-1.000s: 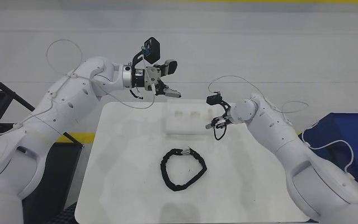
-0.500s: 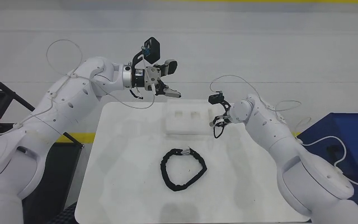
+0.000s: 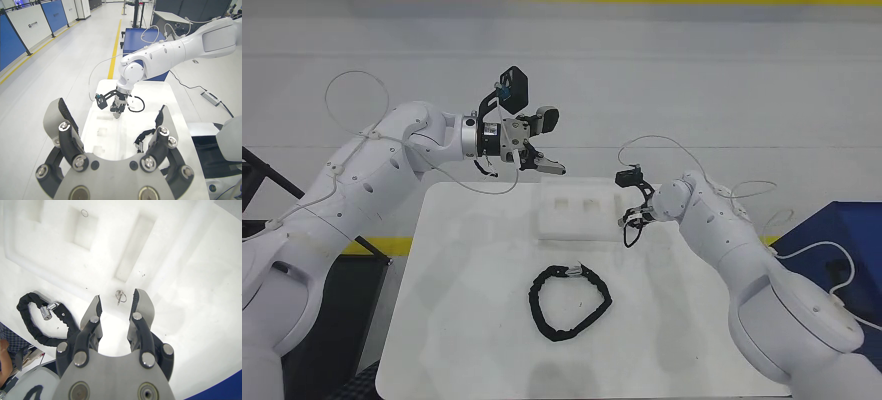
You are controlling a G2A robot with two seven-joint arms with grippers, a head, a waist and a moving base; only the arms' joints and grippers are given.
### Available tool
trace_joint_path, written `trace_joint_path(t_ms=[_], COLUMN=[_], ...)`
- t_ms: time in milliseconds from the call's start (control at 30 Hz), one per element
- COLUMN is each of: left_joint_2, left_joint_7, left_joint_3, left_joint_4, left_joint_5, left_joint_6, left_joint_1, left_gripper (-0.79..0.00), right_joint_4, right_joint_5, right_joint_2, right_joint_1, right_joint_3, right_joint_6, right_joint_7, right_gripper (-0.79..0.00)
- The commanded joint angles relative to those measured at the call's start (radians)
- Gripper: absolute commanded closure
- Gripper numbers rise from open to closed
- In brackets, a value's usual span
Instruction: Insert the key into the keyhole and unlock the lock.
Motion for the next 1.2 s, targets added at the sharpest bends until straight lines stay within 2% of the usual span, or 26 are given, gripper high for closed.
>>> trace_joint_path(t_ms=[0,400,533,633,733,800,1167], left_joint_2=[0.0,0.0,0.0,0.0,0.0,0.0,0.0], left_joint_7=[0.0,0.0,0.0,0.0,0.0,0.0,0.0], left_joint_3=[0.0,0.0,0.0,0.0,0.0,0.0,0.0], left_joint_4=[0.0,0.0,0.0,0.0,0.0,0.0,0.0], left_joint_5=[0.0,0.0,0.0,0.0,0.0,0.0,0.0], left_joint_6=[0.0,0.0,0.0,0.0,0.0,0.0,0.0], left_joint_1=[0.0,0.0,0.0,0.0,0.0,0.0,0.0], left_gripper=[-0.785,-0.785,-0.785,-0.785,-0.785,-0.785,-0.785], right_joint_4=[0.007,0.044,0.055,0.061,0.068,0.07,0.074], right_joint_5=[-0.003,-0.03,-0.032,-0.033,-0.034,-0.037,-0.052], right_joint_2=[-0.005,-0.03,-0.035,-0.037,-0.039,-0.04,-0.044], right_joint_1=[0.0,-0.004,-0.001,0.002,0.005,0.005,0.015], right_joint_3=[0.001,0.002,0.008,0.012,0.016,0.018,0.028], right_joint_6=[-0.001,0.014,0.016,0.018,0.021,0.02,0.019], right_joint_7=[-0.005,-0.032,-0.035,-0.04,-0.04,-0.04,-0.029], right_gripper=[-0.317,-0.274,-0.231,-0.185,-0.092,0.0,0.0])
